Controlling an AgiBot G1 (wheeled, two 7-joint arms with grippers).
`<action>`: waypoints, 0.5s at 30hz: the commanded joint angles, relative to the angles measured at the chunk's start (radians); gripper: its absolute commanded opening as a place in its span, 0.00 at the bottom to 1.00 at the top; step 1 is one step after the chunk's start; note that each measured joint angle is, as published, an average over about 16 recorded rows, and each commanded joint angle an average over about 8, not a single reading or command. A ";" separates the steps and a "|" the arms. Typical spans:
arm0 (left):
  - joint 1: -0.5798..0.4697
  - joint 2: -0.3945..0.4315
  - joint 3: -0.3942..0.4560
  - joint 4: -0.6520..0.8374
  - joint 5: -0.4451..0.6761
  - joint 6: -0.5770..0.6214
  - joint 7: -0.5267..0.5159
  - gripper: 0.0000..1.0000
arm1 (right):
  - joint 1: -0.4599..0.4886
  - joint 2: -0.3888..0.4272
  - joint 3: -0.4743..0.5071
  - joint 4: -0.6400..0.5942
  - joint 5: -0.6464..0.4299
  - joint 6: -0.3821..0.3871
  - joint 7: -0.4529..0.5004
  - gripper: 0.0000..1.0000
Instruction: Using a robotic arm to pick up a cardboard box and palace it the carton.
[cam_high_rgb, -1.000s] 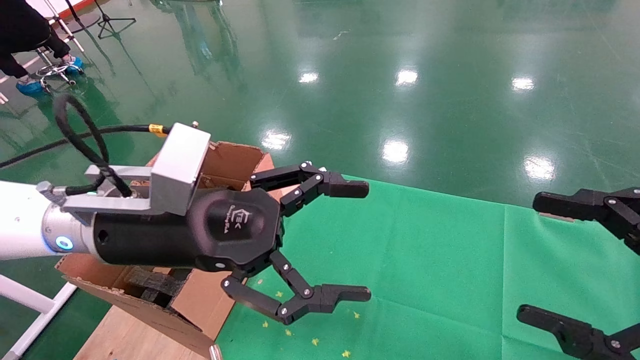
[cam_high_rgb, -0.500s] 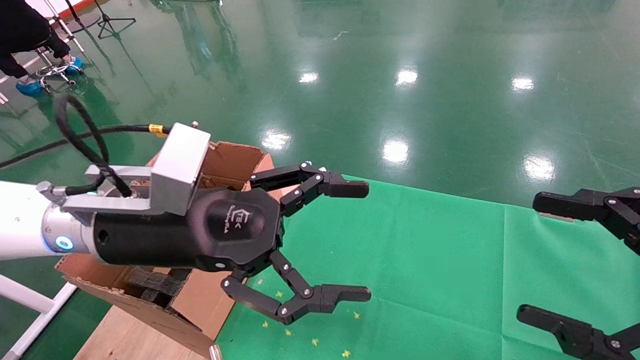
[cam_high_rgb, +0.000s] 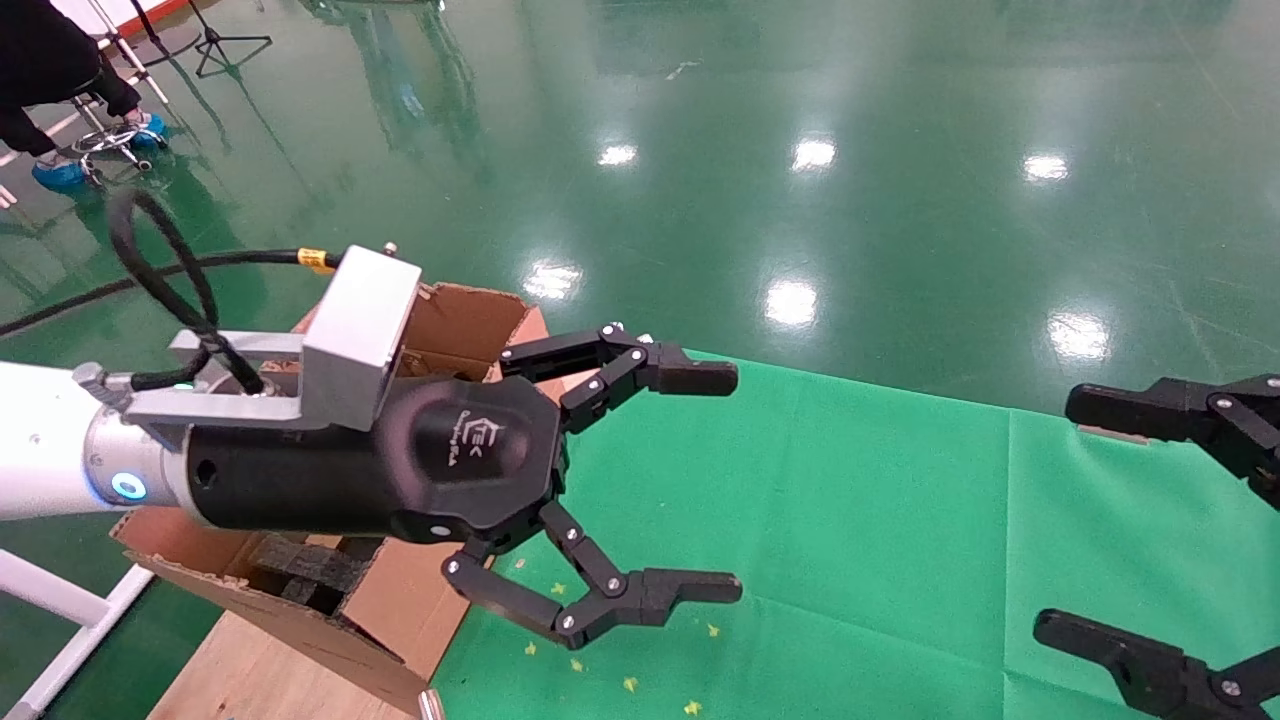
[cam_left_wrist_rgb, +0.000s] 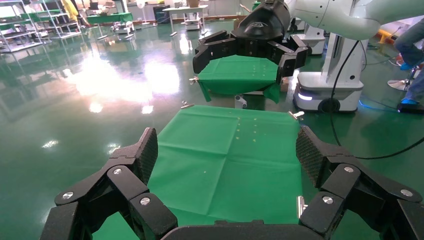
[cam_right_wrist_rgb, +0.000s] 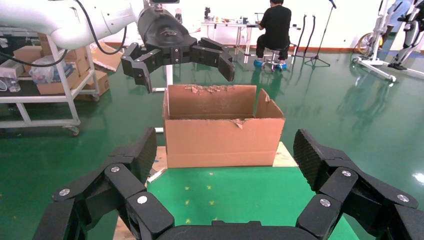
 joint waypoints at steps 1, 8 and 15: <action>0.000 0.000 0.000 0.000 0.000 0.000 0.000 1.00 | 0.000 0.000 0.000 0.000 0.000 0.000 0.000 1.00; 0.000 0.000 0.000 0.000 0.000 0.000 0.000 1.00 | 0.000 0.000 0.000 0.000 0.000 0.000 0.000 1.00; 0.000 0.000 0.000 0.000 0.000 0.000 0.000 1.00 | 0.000 0.000 0.000 0.000 0.000 0.000 0.000 1.00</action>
